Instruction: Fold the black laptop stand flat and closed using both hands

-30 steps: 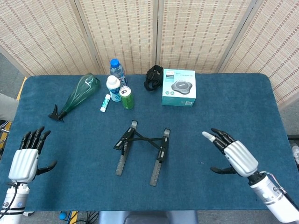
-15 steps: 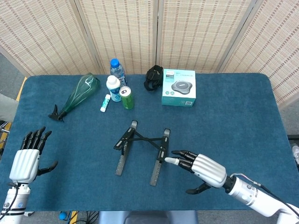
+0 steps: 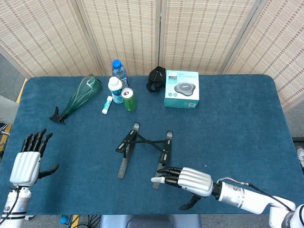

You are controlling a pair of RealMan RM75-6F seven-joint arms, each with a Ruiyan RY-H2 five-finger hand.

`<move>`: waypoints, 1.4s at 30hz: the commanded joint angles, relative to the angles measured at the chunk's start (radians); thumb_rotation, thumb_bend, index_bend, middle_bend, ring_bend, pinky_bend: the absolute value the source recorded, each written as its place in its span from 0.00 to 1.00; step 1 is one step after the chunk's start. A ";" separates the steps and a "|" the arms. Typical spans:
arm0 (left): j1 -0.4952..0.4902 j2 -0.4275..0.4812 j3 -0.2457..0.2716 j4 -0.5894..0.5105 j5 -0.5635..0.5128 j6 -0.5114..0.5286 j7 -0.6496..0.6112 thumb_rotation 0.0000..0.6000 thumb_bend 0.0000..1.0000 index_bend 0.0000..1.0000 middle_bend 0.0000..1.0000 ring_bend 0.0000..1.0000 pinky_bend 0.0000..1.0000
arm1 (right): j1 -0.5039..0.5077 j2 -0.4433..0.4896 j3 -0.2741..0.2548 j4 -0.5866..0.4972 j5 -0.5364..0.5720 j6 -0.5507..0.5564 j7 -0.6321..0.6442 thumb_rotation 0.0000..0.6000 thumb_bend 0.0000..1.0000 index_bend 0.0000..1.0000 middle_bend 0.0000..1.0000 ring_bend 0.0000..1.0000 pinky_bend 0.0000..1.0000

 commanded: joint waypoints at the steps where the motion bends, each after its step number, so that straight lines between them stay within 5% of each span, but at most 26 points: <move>1: 0.000 -0.001 0.000 -0.001 0.000 0.000 0.002 1.00 0.15 0.08 0.01 0.00 0.00 | 0.027 -0.022 -0.015 0.013 0.001 -0.025 0.018 1.00 0.02 0.00 0.20 0.05 0.14; 16: 0.005 0.000 0.003 0.001 -0.001 0.004 0.001 1.00 0.15 0.08 0.01 0.00 0.00 | 0.130 -0.185 -0.018 0.142 0.103 -0.135 0.034 1.00 0.02 0.00 0.17 0.04 0.14; 21: 0.010 0.002 0.006 0.001 0.001 0.008 -0.002 1.00 0.15 0.08 0.01 0.00 0.00 | 0.152 -0.222 -0.010 0.186 0.154 -0.180 0.007 1.00 0.02 0.00 0.10 0.00 0.06; 42: 0.019 0.005 0.008 0.013 0.002 0.013 -0.018 1.00 0.15 0.08 0.01 0.00 0.00 | 0.135 -0.238 0.140 0.321 0.441 -0.153 -0.061 1.00 0.02 0.00 0.01 0.00 0.00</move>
